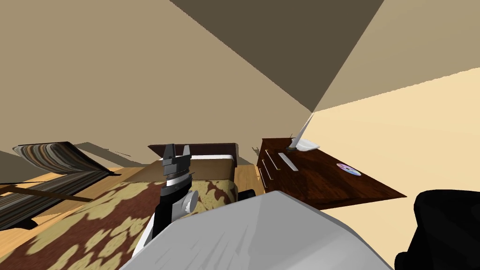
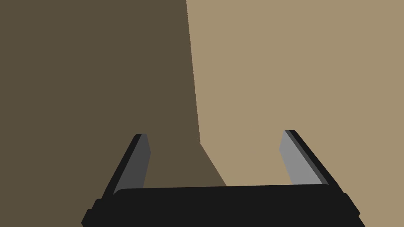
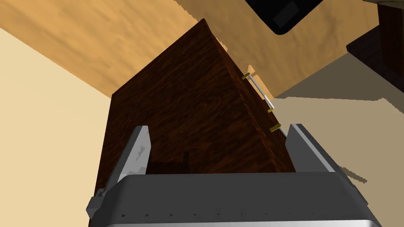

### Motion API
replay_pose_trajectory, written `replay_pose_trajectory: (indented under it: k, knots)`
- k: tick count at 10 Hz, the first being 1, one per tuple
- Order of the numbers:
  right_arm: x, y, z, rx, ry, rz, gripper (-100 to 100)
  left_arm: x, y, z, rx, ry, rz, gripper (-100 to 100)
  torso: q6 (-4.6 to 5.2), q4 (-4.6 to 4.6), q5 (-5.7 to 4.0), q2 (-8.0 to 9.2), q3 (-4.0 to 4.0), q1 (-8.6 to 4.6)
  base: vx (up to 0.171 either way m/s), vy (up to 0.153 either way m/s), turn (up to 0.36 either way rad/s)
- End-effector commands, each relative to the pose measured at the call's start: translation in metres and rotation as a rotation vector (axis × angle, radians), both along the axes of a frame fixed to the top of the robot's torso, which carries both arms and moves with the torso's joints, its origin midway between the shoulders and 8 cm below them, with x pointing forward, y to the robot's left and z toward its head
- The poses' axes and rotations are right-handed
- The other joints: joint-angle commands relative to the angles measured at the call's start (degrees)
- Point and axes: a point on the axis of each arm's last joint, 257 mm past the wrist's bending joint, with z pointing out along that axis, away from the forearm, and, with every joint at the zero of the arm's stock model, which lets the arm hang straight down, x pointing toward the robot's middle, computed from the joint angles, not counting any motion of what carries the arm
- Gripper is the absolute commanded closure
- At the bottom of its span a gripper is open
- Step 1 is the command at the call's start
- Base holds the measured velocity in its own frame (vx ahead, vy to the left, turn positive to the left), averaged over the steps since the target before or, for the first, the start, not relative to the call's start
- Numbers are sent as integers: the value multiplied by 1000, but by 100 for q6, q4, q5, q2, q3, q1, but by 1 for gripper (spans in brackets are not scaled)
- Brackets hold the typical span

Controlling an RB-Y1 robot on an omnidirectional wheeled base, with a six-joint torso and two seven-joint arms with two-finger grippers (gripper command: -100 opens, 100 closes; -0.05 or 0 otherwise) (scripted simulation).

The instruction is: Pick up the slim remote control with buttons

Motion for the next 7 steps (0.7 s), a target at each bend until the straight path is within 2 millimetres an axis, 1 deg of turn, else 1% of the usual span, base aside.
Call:
replay_pose_trajectory:
  k: [1, 4, 5, 6, 7]
  knots:
    - [-23, 5, 2, 9, 58, 17, -100, 0, 0, 0, 0, 0, 0, 0, 0, 0, 0, 0, 0, 0, 37, -11, 32]
    - [-60, 9, 10, 24, 149, 49, -100, 0, 0, 0, 0, 0, 0, 0, -1, -1, 1, -6, -3, 2, 50, -7, 42]
    - [-79, 10, 15, 32, 198, 71, -100, 0, 0, 0, 0, 0, 0, 0, 0, -1, 0, -7, -4, 0, 87, -21, 100]
    - [-87, 9, 18, 35, 219, 82, -100, 0, 0, 0, 0, 0, 0, 0, -1, -4, -1, -17, -10, -3, 95, -30, 78]
    - [-99, 8, 23, 40, 254, 105, -100, 0, 0, 0, 0, 0, 0, 0, -1, -5, -2, -21, -12, -7, 126, -19, 147]
